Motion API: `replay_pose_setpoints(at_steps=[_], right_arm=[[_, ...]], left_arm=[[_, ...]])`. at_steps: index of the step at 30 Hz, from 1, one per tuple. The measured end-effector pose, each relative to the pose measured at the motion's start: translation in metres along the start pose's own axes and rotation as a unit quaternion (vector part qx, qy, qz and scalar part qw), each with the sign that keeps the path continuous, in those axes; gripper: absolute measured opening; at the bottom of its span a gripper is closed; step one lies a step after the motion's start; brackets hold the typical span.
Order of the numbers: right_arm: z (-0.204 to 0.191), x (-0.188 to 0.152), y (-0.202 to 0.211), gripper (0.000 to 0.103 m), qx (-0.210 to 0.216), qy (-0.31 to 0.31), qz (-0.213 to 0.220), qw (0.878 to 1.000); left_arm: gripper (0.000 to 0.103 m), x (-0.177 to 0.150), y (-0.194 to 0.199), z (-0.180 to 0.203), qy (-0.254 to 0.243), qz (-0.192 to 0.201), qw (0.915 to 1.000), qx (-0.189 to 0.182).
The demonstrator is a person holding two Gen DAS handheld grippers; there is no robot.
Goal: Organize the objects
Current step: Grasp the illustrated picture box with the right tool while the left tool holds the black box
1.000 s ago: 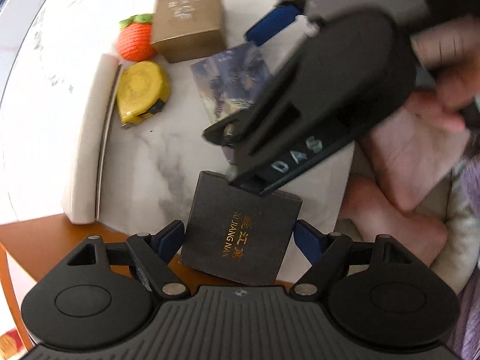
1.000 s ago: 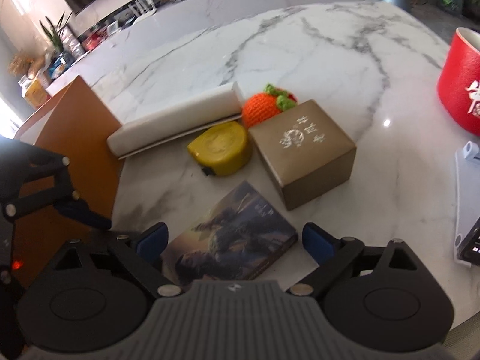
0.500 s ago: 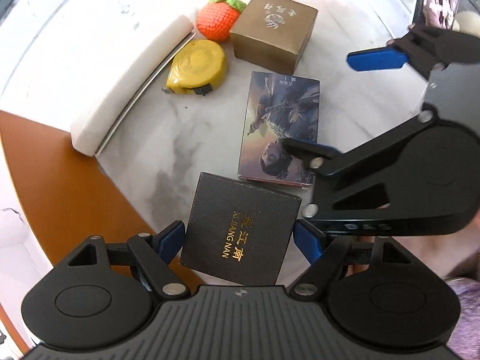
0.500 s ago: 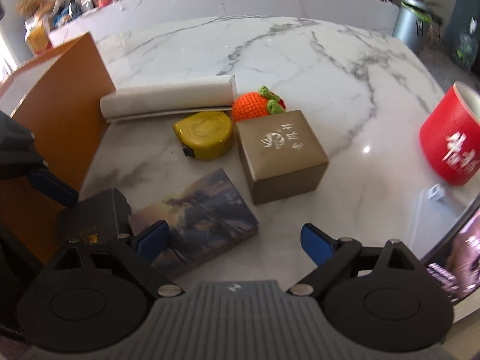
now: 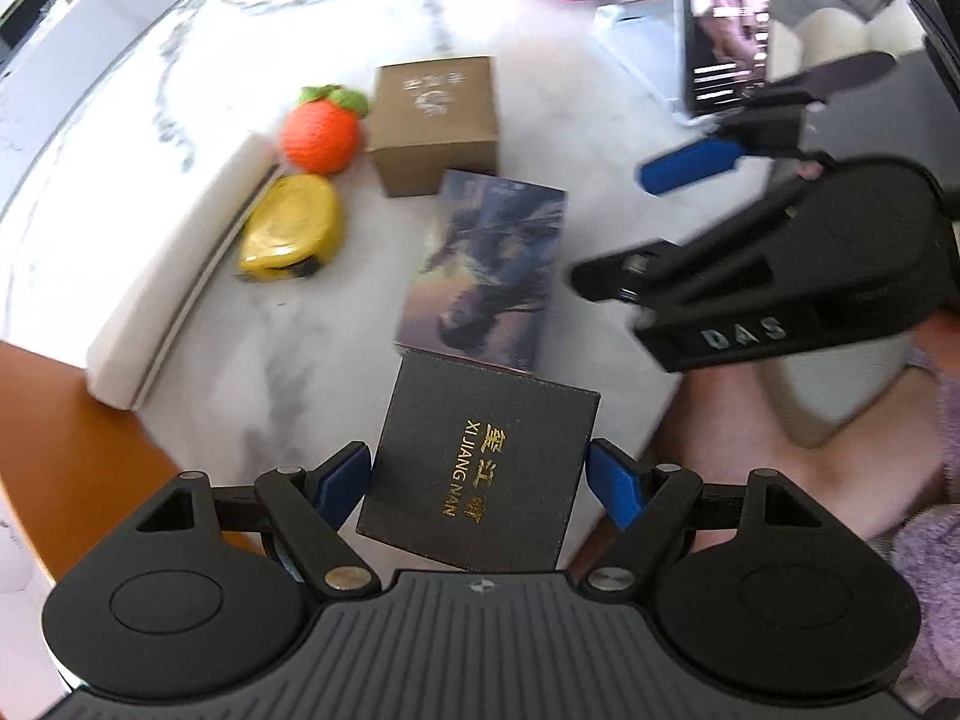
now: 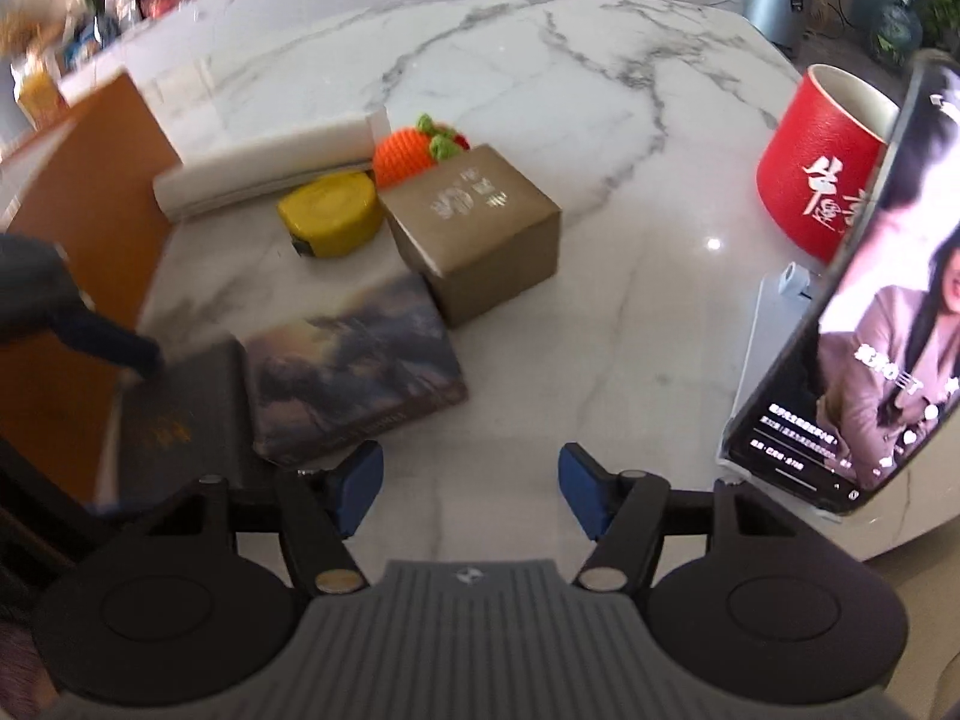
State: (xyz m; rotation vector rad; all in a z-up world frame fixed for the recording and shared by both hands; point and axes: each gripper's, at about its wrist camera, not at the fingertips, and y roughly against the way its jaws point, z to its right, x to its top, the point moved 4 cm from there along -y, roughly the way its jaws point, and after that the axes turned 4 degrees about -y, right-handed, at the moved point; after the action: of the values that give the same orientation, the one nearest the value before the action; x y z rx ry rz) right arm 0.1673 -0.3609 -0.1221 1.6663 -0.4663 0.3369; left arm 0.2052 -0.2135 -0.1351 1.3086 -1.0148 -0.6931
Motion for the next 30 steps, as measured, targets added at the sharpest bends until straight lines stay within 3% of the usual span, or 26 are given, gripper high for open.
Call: replay_pose_setpoints(at_steps=[3, 7, 12, 14, 18, 25, 30], right_arm=[[-0.002, 0.003, 0.007, 0.074, 0.012, -0.014, 0.013, 1.0], [0.001, 0.004, 0.007, 0.073, 0.02, -0.051, 0.013, 0.998], [0.002, 0.004, 0.002, 0.061, 0.013, -0.063, 0.01, 0.998], [0.001, 0.003, 0.0, 0.059, 0.012, -0.061, 0.008, 0.998], [-0.003, 0.002, -0.004, 0.056, 0.009, -0.047, 0.004, 0.999], [-0.002, 0.001, -0.008, 0.052, 0.011, -0.051, -0.006, 0.999], [-0.001, 0.001, -0.012, 0.025, -0.002, -0.05, -0.01, 0.999]], left_arm=[[0.092, 0.001, 0.004, 0.0, 0.02, -0.008, 0.9996, 0.017], [0.092, 0.007, 0.014, -0.003, 0.016, 0.0, 0.9992, 0.038], [0.091, 0.017, 0.023, -0.01, 0.012, -0.008, 0.9931, 0.116], [0.091, 0.024, 0.023, -0.019, 0.02, 0.002, 0.9915, 0.128], [0.091, 0.036, 0.018, -0.03, 0.035, 0.013, 0.9923, 0.118], [0.09, 0.035, 0.007, -0.018, 0.015, 0.008, 0.9951, 0.097], [0.09, 0.025, 0.005, -0.008, 0.028, 0.01, 0.998, 0.056]])
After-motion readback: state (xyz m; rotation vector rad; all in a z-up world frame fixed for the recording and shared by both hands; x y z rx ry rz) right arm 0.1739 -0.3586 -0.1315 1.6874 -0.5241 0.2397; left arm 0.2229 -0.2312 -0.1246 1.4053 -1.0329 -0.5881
